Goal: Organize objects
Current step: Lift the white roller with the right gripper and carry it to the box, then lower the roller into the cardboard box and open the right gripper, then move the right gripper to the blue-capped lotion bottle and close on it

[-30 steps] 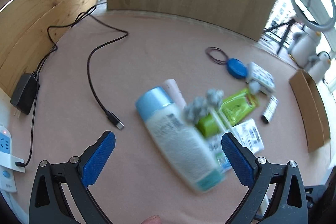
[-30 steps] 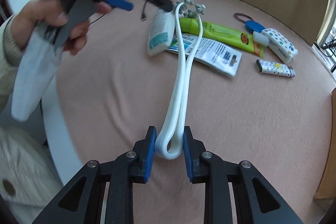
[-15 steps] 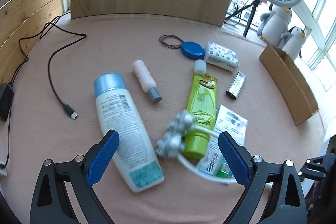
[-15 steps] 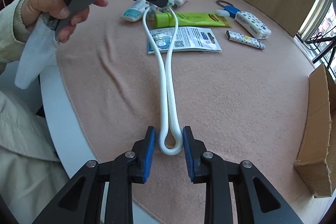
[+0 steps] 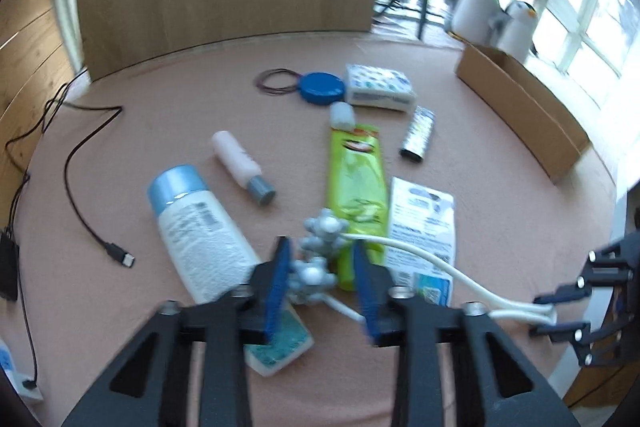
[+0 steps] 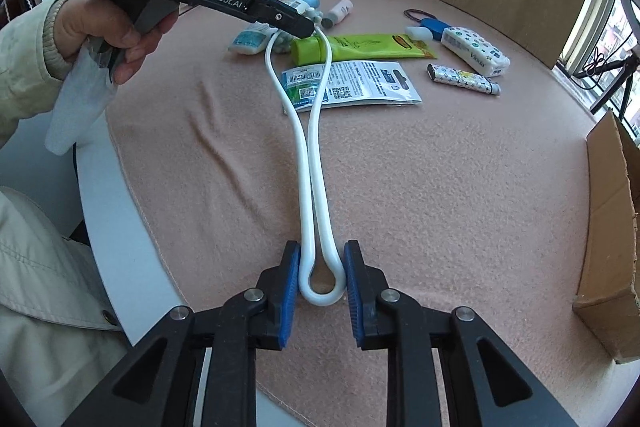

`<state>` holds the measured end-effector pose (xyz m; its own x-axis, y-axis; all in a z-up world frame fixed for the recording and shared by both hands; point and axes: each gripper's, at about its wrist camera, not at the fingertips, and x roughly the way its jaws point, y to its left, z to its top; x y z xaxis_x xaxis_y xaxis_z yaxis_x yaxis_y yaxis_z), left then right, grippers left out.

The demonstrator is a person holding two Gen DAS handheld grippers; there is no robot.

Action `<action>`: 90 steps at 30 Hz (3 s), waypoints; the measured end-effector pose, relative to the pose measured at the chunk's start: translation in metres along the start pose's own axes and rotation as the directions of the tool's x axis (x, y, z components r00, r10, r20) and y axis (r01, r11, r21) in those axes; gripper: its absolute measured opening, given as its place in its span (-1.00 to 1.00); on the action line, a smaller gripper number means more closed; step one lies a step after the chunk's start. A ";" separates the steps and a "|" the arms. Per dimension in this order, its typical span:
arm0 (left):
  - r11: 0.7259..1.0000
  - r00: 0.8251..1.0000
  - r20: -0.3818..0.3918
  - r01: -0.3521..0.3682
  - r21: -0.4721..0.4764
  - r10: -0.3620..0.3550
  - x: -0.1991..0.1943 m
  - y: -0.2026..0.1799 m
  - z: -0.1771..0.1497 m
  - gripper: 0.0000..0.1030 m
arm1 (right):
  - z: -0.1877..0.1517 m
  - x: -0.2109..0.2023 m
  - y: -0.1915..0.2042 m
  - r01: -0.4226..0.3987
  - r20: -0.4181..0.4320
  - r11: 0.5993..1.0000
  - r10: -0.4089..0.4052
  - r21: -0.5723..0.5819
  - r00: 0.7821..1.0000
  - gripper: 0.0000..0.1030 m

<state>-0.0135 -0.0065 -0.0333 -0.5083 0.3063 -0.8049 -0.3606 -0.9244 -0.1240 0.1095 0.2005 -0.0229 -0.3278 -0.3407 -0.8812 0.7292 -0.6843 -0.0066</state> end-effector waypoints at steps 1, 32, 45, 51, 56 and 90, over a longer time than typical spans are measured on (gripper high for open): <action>1.000 1.000 0.004 0.005 -0.013 -0.005 -0.001 0.003 0.000 -0.55 | 0.000 -0.001 0.001 -0.001 0.003 1.000 0.001 -0.003 1.000 -0.62; 0.977 0.974 0.186 0.091 0.193 -0.128 -0.037 -0.092 0.145 -0.56 | 0.021 -0.084 -0.070 0.257 0.187 0.963 -0.268 0.080 0.945 -0.62; 0.925 0.951 0.137 0.224 0.307 -0.276 0.063 -0.232 0.252 -0.55 | -0.033 -0.107 -0.194 0.421 0.105 0.880 -0.450 0.220 0.887 -0.62; 0.943 0.970 0.168 0.118 0.311 -0.177 0.106 -0.269 0.271 0.08 | -0.053 -0.090 -0.253 0.497 -0.013 0.808 -0.520 0.314 0.854 -0.61; 0.975 0.978 0.183 0.059 0.213 -0.099 0.087 -0.235 0.246 0.58 | -0.047 -0.078 -0.250 0.605 -0.099 0.756 -0.601 0.250 0.793 -0.18; 0.938 0.955 0.177 -0.177 -0.297 0.236 -0.139 0.080 0.005 0.81 | 0.026 -0.093 -0.098 0.384 0.052 0.861 -0.423 0.333 0.905 0.29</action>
<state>0.0251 -0.1216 0.0717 -0.7094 0.1143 -0.6955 -0.0160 -0.9891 -0.1462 0.0528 0.2828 0.0716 -0.6360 -0.0522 -0.7699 0.3021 -0.9349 -0.1862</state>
